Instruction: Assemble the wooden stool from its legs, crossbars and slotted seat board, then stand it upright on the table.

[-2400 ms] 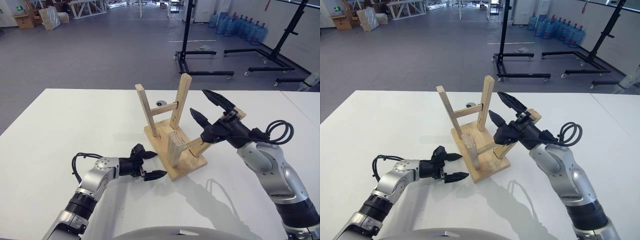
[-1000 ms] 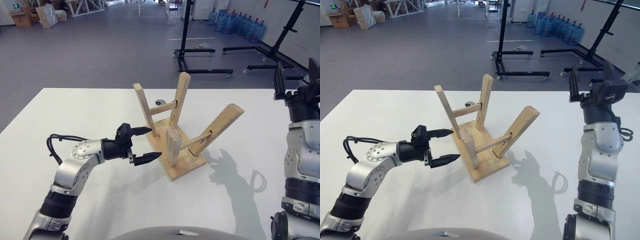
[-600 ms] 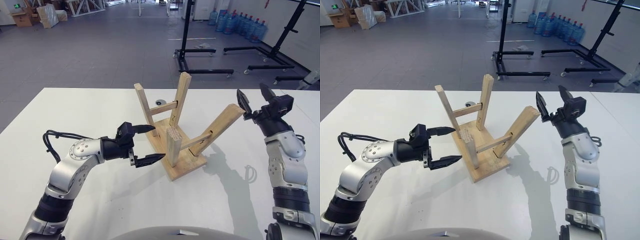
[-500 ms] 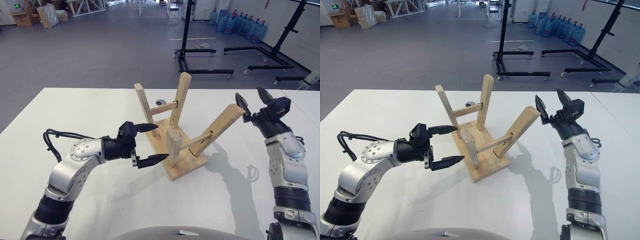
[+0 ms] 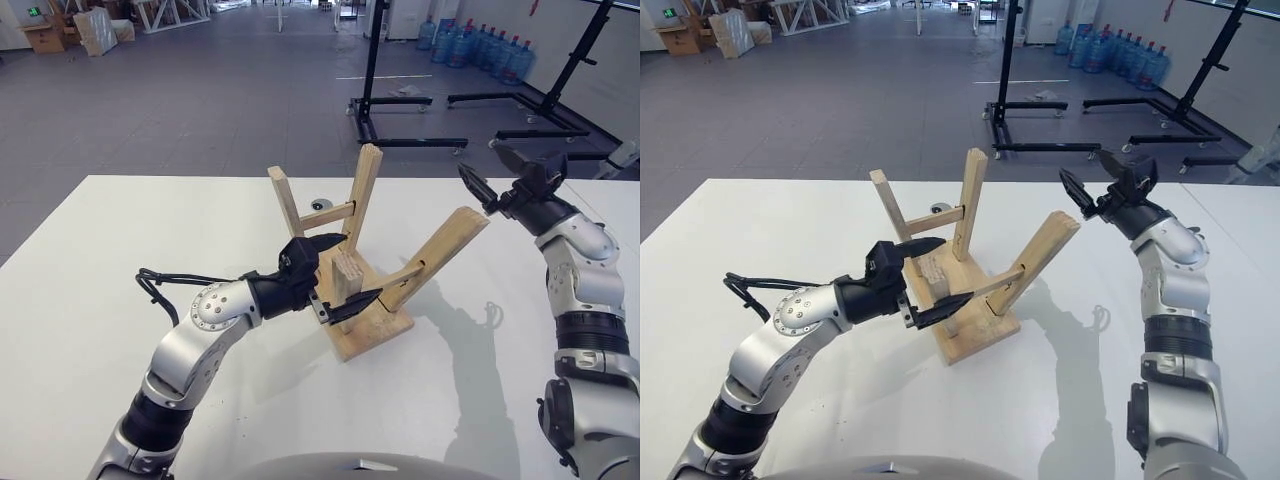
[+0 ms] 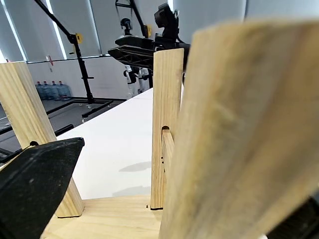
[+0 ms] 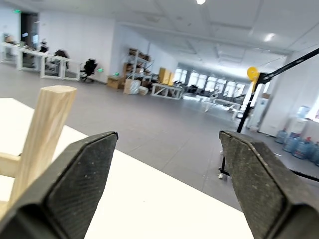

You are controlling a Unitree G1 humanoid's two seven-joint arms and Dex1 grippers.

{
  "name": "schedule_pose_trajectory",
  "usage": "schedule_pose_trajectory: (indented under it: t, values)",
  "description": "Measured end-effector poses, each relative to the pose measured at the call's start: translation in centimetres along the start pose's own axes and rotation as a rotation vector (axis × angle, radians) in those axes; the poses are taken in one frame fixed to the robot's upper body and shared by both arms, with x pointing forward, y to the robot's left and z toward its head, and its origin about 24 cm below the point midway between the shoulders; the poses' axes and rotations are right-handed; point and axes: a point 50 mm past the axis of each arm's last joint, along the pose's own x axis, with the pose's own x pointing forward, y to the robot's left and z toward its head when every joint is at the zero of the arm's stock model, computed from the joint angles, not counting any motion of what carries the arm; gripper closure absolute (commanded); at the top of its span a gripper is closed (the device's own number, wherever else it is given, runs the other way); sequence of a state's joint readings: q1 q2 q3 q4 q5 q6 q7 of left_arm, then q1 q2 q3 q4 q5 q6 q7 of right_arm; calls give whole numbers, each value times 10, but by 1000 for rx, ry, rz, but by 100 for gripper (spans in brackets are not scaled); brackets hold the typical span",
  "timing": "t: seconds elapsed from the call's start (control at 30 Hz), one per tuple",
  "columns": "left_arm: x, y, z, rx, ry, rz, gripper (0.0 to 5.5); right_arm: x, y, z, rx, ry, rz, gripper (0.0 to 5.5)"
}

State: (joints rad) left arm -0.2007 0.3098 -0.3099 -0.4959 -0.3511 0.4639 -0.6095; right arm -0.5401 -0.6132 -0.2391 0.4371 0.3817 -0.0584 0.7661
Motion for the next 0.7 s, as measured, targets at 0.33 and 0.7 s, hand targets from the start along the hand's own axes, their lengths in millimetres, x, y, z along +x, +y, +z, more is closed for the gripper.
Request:
schedule_pose_trajectory:
  t: [0.33, 0.7]
  values:
    - [9, 3, -1, 12, -25, 27, 23, 19, 3, 9, -31, 24, 120, 173]
    - [6, 0, -7, 16, 47, -72, 23, -18, 65, -5, 111, 14, -111, 173]
